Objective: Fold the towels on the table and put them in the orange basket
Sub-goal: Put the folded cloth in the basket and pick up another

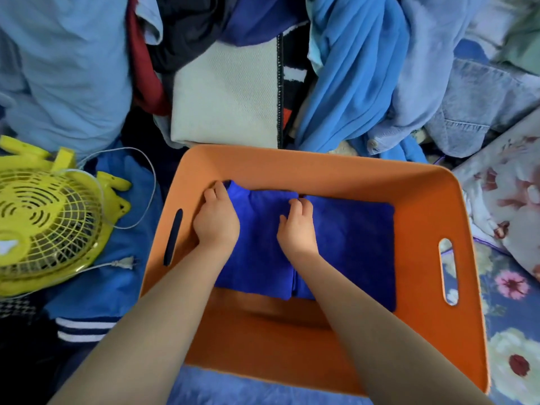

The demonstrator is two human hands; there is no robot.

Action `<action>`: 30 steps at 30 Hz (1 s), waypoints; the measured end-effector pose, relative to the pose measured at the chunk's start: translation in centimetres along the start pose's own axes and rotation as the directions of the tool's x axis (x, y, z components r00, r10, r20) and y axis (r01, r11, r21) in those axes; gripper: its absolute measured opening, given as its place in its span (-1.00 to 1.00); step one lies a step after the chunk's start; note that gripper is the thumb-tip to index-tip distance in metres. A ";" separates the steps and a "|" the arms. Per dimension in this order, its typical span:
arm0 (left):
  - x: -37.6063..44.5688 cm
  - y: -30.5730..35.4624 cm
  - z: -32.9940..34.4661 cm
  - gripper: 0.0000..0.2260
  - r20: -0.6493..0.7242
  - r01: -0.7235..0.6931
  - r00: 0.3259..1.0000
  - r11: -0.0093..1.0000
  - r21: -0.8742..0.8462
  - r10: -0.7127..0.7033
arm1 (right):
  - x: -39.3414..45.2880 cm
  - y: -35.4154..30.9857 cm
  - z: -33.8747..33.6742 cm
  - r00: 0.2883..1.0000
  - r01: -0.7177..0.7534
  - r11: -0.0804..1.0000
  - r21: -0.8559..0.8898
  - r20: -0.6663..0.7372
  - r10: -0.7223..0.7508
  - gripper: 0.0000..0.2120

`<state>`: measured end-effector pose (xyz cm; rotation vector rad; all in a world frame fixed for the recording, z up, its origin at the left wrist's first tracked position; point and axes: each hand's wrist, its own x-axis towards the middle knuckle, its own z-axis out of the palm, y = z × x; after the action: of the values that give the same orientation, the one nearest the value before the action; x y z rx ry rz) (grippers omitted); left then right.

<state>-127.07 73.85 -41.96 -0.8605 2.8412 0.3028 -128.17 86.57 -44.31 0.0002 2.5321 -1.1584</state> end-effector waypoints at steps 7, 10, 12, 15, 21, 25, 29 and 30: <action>-3.1 -2.2 4.2 -0.53 -0.074 -0.509 0.847 0.842 0.177 0.527 | 0.0 2.7 0.9 0.973 0.230 0.933 -0.277 0.054 -0.224 -0.55; -2.8 -3.5 6.0 -0.48 0.080 -0.480 0.877 0.867 0.132 0.474 | 0.6 3.7 1.3 0.976 0.217 0.797 -0.564 0.096 -0.198 -0.53; -2.4 -3.6 6.9 -0.46 0.092 -0.458 0.888 0.881 0.119 0.450 | 1.0 4.0 1.5 0.984 0.179 0.772 -0.609 0.114 -0.138 -0.52; -1.9 -3.4 7.5 -0.45 0.176 -0.443 0.889 0.892 0.090 0.423 | 1.2 3.9 1.5 0.982 0.183 0.727 -0.661 0.152 -0.109 -0.52; -1.4 -2.9 6.0 -0.46 0.327 -0.422 0.869 0.902 0.095 0.372 | 0.6 2.7 0.6 0.975 0.196 0.696 -0.690 0.212 -0.064 -0.50; -2.7 -1.6 2.7 -0.44 0.324 -0.423 0.871 0.900 0.107 0.370 | -1.9 1.9 -1.7 0.955 0.262 0.678 -0.687 0.288 -0.078 -0.49; -6.5 -1.4 -1.4 -0.50 0.232 -0.503 0.853 0.855 0.126 0.468 | -5.9 -0.1 -4.6 0.917 0.331 0.718 -0.613 0.387 -0.093 -0.54; -7.5 -1.4 -2.3 -0.55 0.245 -0.523 0.841 0.841 0.137 0.482 | -7.1 -0.7 -5.3 0.909 0.364 0.704 -0.610 0.398 -0.125 -0.59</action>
<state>-120.30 76.15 -38.40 -0.0177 2.7900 0.1459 -123.35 91.04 -38.35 -0.6852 2.5279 -0.1989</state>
